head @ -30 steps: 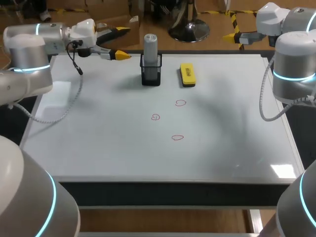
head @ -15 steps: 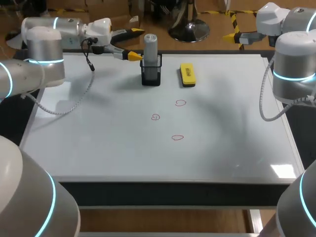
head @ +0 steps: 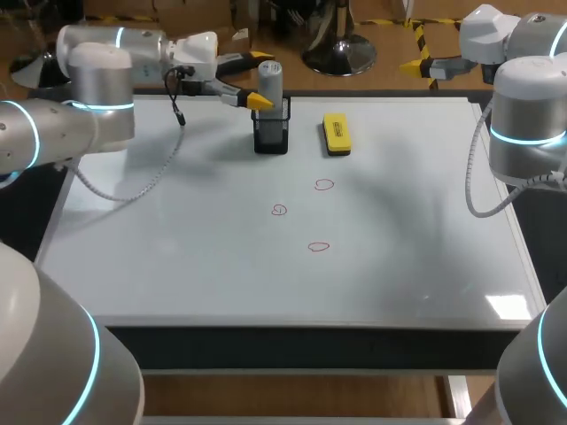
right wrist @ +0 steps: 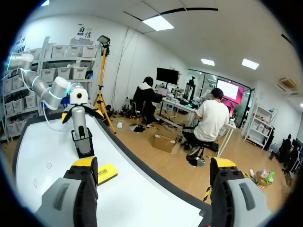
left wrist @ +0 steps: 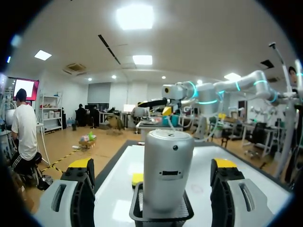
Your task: Pick up the inspection probe, press it on each red-marked spot on the whiteboard one by one, put down the probe, pick up the eraser, and wipe off all the red marks.
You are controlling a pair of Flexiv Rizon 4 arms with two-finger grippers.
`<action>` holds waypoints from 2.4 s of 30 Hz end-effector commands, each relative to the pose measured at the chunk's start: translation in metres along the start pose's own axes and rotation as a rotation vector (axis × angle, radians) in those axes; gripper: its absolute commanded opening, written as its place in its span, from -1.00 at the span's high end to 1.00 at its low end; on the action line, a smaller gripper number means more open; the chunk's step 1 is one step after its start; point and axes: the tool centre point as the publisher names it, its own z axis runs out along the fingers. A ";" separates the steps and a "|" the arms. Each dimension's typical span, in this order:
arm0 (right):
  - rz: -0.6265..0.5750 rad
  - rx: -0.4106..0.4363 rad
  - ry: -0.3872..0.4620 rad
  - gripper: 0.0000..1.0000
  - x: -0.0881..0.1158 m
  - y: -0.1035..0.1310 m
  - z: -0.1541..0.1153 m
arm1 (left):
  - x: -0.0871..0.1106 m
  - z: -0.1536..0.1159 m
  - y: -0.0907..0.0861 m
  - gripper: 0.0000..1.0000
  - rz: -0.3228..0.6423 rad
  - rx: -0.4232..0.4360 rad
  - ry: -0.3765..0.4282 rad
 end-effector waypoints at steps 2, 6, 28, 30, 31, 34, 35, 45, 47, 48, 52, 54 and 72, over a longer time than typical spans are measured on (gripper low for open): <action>0.000 0.000 0.000 -1.00 0.000 0.000 0.000 | 0.004 0.006 -0.002 -1.00 0.002 -0.004 -0.014; 0.000 0.000 0.000 -1.00 0.000 0.000 0.000 | 0.007 0.010 -0.003 -1.00 0.000 0.004 -0.024; 0.000 0.000 0.000 -1.00 0.000 0.000 0.000 | 0.019 0.006 -0.003 1.00 0.018 0.005 -0.016; 0.000 0.000 0.000 -1.00 0.000 0.000 0.000 | 0.020 0.006 -0.006 1.00 0.021 0.007 -0.016; 0.000 0.000 0.000 -1.00 0.000 0.000 0.000 | 0.020 0.006 -0.007 1.00 0.022 0.008 -0.016; 0.000 0.000 0.000 -1.00 0.000 0.000 0.000 | 0.022 0.005 -0.014 1.00 0.026 0.011 -0.016; 0.000 0.000 0.000 -1.00 0.000 0.000 0.000 | 0.022 0.005 -0.016 1.00 0.027 0.011 -0.017; 0.000 0.000 0.000 -1.00 0.000 0.000 0.000 | 0.022 0.006 -0.040 1.00 0.021 0.012 -0.014; 0.000 0.000 0.000 -1.00 0.000 0.000 0.000 | 0.023 0.005 -0.045 1.00 0.021 0.024 -0.014; 0.000 0.000 0.000 -1.00 0.000 0.000 0.000 | 0.024 0.006 -0.047 1.00 0.020 0.023 -0.015; 0.000 0.000 0.000 -1.00 0.000 0.000 0.000 | 0.026 0.006 -0.058 1.00 0.029 0.019 -0.018; 0.000 0.000 0.000 -1.00 0.000 0.000 0.000 | 0.026 0.006 -0.064 1.00 0.033 0.018 -0.019; 0.000 0.000 0.000 -1.00 0.000 0.000 0.000 | 0.034 -0.009 -0.117 1.00 0.064 0.019 -0.037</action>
